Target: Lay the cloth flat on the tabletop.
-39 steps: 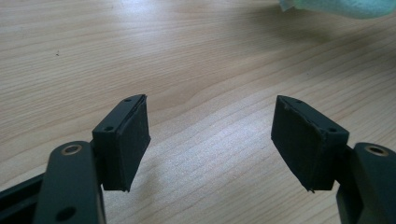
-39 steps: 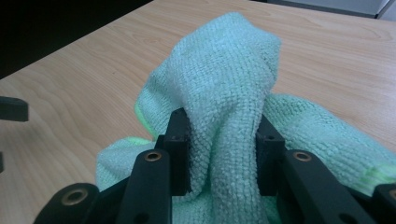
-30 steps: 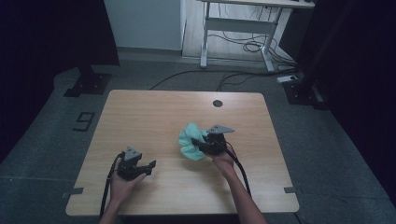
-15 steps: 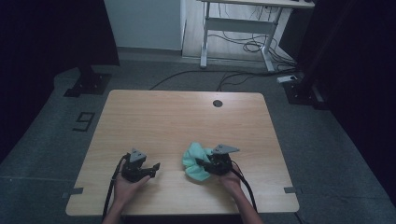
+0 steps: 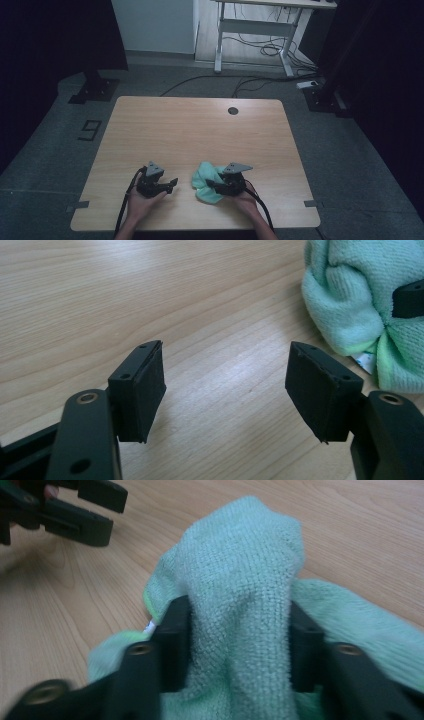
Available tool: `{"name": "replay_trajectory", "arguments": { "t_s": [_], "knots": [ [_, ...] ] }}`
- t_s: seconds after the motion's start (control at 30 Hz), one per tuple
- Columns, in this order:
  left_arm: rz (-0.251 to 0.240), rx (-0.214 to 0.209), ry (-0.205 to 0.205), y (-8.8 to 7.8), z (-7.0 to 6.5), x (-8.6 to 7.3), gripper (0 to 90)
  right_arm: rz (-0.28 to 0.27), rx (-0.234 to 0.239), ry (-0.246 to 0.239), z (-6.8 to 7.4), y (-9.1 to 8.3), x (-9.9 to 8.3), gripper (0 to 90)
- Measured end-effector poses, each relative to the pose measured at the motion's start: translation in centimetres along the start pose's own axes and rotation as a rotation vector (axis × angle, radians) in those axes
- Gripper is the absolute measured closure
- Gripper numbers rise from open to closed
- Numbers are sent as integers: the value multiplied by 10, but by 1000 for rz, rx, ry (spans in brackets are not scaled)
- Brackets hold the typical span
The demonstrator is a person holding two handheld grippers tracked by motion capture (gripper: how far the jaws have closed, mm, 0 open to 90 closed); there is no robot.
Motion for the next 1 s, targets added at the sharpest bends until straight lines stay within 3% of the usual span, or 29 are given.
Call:
{"name": "replay_trajectory", "arguments": {
  "t_s": [0.07,0.13,0.37,0.4,0.43,0.47,0.6,0.7,1.0],
  "knots": [
    [-1,-7,4,0,-2,0,323,-17,-5,20,2,-5,2,296],
    [-3,-6,9,0,-3,1,324,-37,-21,23,2,-12,3,245],
    [-3,-15,19,1,-7,2,341,-100,-54,41,-6,-44,6,246],
    [-1,-19,24,2,-10,2,344,-97,-90,48,-11,-50,4,261],
    [-1,-19,24,2,-10,2,346,-97,-90,48,-11,-50,4,261],
    [2,-26,31,3,-13,3,348,-84,-130,67,-17,-55,-1,282],
    [6,-37,46,6,-20,4,358,-57,-179,92,-29,-58,-9,317],
    [11,-49,61,9,-27,5,362,-58,-188,114,-34,-60,-12,345],
    [5,-101,98,17,-46,17,374,-42,-200,93,-39,-56,-11,407]
  ]
}}
Point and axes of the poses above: each handheld gripper's, and its own axes: y roughly forward along the jaws, x roughly out of its top, z roughly to its left, the point moved 4 cm from there along y, roughly forward along the jaws, and after that the axes turned 7 degrees about x, right-handed, at the moved point
